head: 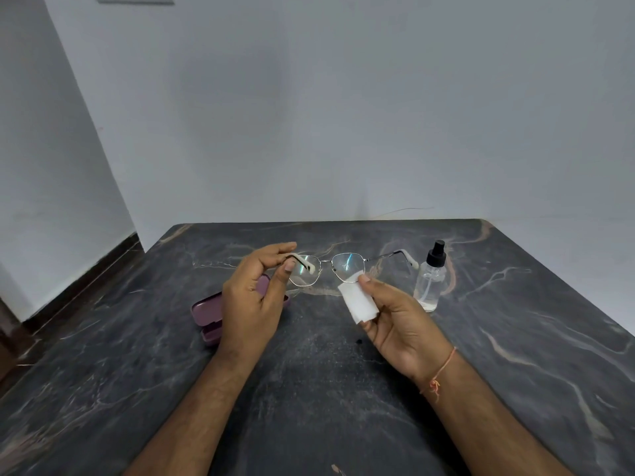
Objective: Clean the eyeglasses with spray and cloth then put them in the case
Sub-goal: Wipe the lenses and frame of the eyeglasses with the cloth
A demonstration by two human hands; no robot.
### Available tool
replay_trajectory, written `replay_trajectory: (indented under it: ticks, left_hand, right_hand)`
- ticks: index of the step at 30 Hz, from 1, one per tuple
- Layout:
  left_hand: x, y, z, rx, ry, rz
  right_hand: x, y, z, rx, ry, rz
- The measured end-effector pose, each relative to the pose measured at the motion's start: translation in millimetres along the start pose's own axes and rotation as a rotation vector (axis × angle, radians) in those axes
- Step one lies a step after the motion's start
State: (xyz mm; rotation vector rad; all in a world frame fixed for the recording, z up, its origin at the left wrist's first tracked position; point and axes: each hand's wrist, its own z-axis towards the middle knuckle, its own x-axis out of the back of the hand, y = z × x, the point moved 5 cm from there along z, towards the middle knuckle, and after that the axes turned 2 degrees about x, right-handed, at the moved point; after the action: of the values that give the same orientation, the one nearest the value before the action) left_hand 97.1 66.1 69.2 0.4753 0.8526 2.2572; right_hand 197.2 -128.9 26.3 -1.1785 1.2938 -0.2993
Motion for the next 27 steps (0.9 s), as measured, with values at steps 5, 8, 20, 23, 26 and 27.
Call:
replay_trajectory:
  ticks: [5,8,20,23,26,27]
  left_hand:
    - [2,0,-2,0.055,0.033,0.024]
    - [4,1,0,0.070,0.072,0.070]
    - [-4,-2,-4,-0.013,-0.020,0.270]
    - [-8,-2,-6,-0.011,-0.072,0.287]
    - [-12,-6,-8,-0.001,-0.131,0.323]
    - [-13,-7,-9,0.001,-0.141,0.331]
  right_hand:
    - [5,5,2,-0.029,0.029,-0.058]
    - [7,5,0,-0.032,0.035,-0.060]
    - [-2,-20,-12,0.992,0.228,-1.214]
    - [-7,-7,-6,1.003,0.176,-1.418]
    - [-5,-3,-1,0.928,0.148,-1.498]
    - [-4,-3,-1,0.899,0.141,-1.504]
